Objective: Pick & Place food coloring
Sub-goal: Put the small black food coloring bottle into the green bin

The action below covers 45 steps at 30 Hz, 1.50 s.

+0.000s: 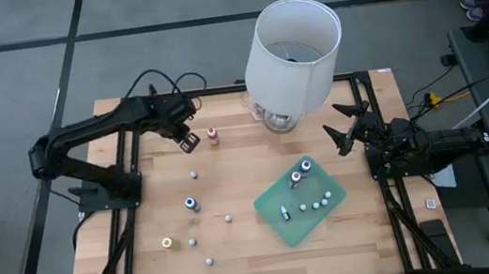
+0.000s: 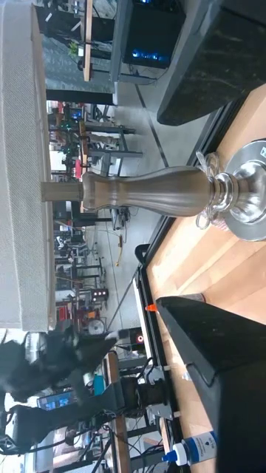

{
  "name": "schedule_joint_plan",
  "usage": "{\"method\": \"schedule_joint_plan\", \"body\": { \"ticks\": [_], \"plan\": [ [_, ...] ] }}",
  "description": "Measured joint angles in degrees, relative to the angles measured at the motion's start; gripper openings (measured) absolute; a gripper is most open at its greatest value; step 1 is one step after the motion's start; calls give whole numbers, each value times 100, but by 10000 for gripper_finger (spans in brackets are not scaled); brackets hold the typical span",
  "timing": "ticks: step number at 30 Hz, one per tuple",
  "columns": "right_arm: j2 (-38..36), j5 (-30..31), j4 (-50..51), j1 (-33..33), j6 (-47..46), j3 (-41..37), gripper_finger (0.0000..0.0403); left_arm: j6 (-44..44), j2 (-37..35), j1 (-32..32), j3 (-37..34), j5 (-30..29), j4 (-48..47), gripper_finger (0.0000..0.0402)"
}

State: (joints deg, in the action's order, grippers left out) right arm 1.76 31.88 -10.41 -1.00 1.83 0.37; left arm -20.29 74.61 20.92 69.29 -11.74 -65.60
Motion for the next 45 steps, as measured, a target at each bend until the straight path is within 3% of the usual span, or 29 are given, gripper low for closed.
{"method": "schedule_joint_plan", "body": {
  "ticks": [11,33,45],
  "plan": [
    [0,0,0,0,0,1,397,-18,815,-1479,1338,112,-414,52],
    [0,0,1,-1,0,-1,397,-1263,4494,-2827,5540,80,-1035,52],
    [0,0,3,0,0,0,397,-1541,5260,-3458,5891,66,-833,51]
  ]
}}
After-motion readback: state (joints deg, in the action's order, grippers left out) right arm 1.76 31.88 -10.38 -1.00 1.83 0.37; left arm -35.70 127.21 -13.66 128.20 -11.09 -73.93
